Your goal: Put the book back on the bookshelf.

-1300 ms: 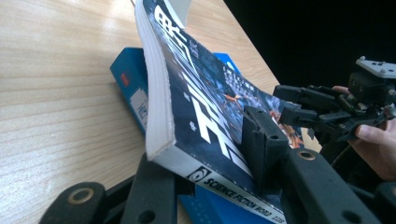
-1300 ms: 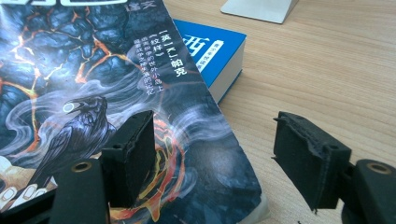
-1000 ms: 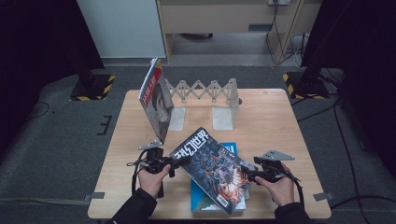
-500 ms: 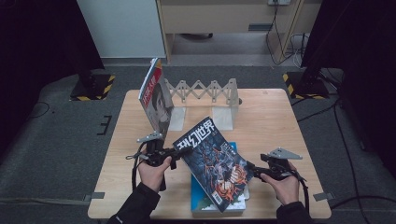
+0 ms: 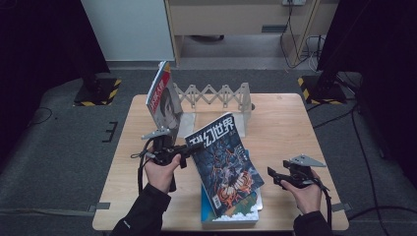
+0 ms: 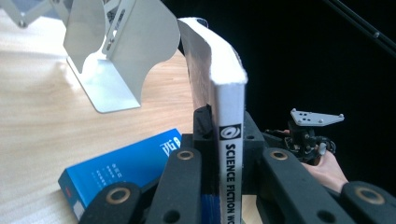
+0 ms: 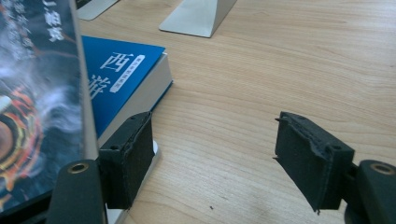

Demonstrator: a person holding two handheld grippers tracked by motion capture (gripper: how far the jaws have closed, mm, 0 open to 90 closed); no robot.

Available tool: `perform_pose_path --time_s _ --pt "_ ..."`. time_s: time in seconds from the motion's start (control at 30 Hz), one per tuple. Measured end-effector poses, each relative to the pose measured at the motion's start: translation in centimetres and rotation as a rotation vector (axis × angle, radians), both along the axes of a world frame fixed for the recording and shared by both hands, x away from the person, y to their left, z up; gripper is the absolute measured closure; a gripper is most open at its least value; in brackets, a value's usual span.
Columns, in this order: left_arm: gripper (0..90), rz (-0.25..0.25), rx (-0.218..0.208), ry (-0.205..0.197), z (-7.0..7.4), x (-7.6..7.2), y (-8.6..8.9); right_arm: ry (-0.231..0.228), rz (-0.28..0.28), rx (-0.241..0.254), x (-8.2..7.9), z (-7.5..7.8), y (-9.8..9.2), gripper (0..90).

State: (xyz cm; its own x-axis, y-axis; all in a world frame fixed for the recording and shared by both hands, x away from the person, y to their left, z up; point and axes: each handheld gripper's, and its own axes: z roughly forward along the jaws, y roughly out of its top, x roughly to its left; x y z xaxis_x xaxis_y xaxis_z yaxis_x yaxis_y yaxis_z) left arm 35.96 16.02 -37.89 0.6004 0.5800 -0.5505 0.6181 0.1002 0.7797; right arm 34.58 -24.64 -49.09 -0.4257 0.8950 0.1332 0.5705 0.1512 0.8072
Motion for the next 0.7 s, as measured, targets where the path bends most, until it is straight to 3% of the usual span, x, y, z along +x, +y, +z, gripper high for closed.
perform_pose_path --time_s 0.2,0.7 --pt "81.9 -0.011 0.037 -0.039 1.4 0.0 -0.5 0.003 -0.01 -0.01 0.1 -0.1 -0.4 28.0" --pt "81.9 -0.026 0.049 -0.123 5.4 -0.2 -0.9 0.009 -0.022 -0.037 0.4 -0.4 -1.3 28.1"
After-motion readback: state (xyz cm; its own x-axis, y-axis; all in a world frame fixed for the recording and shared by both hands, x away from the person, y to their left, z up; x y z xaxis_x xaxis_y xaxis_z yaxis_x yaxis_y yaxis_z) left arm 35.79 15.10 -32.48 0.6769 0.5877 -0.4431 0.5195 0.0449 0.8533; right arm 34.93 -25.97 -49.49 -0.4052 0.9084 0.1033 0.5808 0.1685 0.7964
